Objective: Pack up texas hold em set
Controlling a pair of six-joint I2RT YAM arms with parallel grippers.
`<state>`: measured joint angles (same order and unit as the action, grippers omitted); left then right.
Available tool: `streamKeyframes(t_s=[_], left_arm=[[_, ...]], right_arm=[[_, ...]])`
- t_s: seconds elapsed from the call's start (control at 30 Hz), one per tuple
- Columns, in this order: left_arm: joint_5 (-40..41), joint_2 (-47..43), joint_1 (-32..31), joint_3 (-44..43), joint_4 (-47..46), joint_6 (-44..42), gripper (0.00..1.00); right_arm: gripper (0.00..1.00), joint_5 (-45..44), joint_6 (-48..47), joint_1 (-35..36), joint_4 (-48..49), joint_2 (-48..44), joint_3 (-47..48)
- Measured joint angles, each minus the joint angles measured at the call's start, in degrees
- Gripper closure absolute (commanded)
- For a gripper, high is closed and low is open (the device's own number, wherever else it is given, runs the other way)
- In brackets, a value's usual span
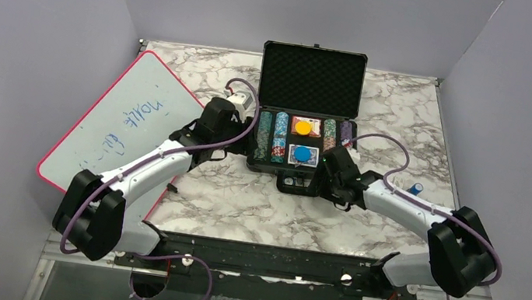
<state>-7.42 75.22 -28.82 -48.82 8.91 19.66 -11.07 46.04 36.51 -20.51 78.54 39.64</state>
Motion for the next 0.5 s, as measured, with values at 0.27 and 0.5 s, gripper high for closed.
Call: streamKeyframes(t_s=[0.27,0.5], left_arm=[[-0.9,-0.1,0.0,0.7,-3.0,1.9,0.48],[-5.1,-2.4,0.0,4.7,-5.0,2.6,0.5]], right_arm=[[0.5,-4.3,1.0,0.0,0.9,2.7,1.7],[0.62,-3.7,-1.8,-0.1,0.6,4.6,3.6]])
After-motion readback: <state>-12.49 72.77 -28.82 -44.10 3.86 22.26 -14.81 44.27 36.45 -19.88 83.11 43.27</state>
